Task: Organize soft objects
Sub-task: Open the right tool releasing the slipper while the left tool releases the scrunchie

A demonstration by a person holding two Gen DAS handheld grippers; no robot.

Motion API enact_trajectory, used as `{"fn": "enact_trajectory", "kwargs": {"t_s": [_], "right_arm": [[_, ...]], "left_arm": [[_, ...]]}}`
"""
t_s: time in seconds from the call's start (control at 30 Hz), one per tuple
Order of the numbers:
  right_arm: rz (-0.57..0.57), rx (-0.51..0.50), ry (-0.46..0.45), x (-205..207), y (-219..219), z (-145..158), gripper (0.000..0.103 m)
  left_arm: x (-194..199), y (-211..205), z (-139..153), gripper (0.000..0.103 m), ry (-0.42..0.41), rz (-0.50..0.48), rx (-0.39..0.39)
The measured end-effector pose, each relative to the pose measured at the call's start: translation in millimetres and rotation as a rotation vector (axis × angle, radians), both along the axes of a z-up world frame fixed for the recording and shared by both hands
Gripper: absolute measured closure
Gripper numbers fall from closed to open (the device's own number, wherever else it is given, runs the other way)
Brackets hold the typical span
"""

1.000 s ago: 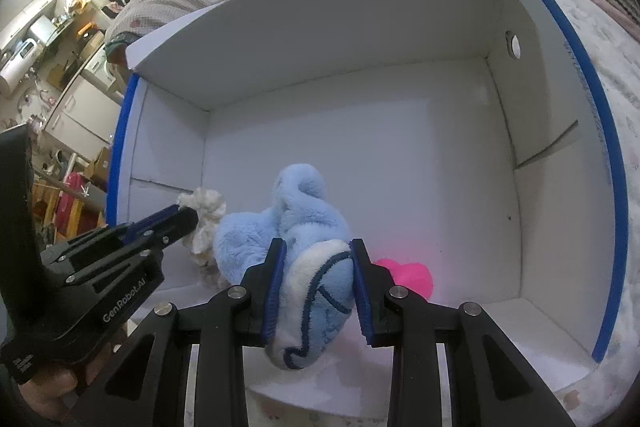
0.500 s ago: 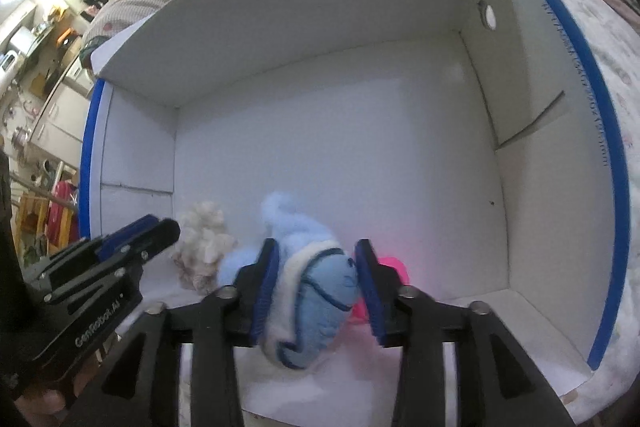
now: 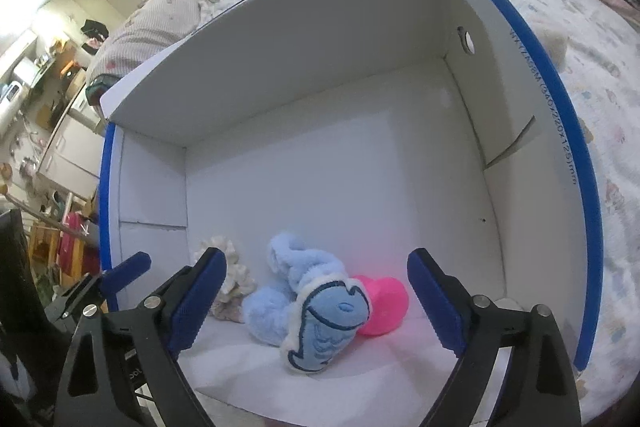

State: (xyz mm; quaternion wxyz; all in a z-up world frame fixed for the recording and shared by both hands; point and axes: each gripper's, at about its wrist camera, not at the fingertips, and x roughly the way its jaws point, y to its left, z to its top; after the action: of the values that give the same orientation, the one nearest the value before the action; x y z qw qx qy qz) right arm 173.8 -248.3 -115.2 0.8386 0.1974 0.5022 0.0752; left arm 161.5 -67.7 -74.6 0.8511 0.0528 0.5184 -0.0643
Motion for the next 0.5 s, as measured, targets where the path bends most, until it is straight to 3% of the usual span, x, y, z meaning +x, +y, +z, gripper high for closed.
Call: {"fn": "enact_trajectory", "kwargs": {"t_s": [0.13, 0.5], "right_arm": [[-0.002, -0.004, -0.019, -4, 0, 4, 0.005], [-0.046, 0.032, -0.052, -27, -12, 20, 0.005]], "left_arm": [[-3, 1, 3, 0.034, 0.014, 0.005, -0.004], [-16, 8, 32, 0.034, -0.042, 0.014, -0.030]]}}
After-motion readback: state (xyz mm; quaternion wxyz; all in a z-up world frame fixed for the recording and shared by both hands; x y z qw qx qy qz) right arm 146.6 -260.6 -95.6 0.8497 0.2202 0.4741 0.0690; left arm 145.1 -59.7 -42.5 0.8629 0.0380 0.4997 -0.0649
